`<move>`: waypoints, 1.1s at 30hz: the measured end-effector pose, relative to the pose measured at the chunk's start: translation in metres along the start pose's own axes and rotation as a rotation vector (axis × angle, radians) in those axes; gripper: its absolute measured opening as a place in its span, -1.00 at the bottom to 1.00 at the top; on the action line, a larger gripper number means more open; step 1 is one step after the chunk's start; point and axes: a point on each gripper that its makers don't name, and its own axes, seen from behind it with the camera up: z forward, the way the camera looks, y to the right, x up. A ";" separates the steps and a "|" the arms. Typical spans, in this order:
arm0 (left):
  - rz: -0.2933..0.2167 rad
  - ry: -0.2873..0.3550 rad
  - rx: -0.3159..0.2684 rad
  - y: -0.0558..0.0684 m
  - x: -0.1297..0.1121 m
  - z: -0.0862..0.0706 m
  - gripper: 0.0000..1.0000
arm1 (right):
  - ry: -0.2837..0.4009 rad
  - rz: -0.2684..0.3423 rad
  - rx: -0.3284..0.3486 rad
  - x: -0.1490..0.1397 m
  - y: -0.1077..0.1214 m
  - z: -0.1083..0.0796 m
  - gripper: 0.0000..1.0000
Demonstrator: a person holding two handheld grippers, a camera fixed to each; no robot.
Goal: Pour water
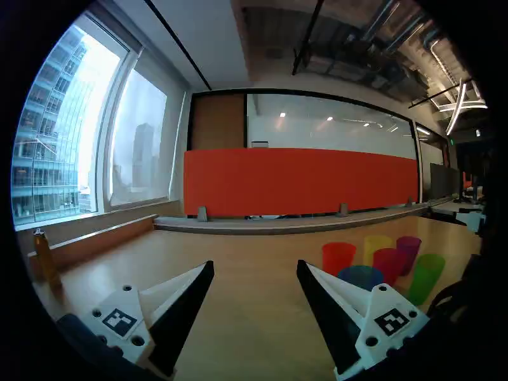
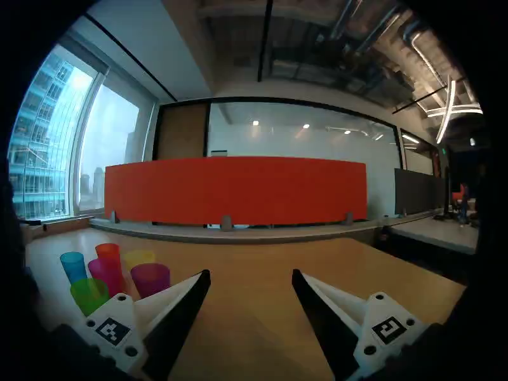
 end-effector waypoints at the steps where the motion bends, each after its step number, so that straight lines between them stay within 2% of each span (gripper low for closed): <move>1: -0.001 -0.002 0.004 -0.002 -0.001 0.000 0.94 | -0.002 0.000 -0.002 0.000 0.000 0.000 0.99; 5: -0.012 -0.009 0.012 -0.008 -0.001 0.001 0.94 | -0.022 0.003 -0.009 -0.002 0.002 0.000 0.99; 11: -0.013 -0.004 0.000 -0.010 0.019 -0.001 0.94 | -0.031 0.005 0.006 0.015 0.000 0.000 0.99; 17: 0.002 -0.007 -0.027 -0.007 0.047 0.002 0.94 | -0.020 0.013 0.029 0.054 -0.003 0.000 0.99; 27: 0.013 0.007 -0.086 0.006 0.109 0.007 0.94 | -0.007 0.003 0.049 0.128 -0.003 0.010 0.99; 33: 0.001 0.007 -0.119 0.014 0.144 0.011 0.94 | 0.001 -0.001 0.076 0.165 -0.010 0.012 0.99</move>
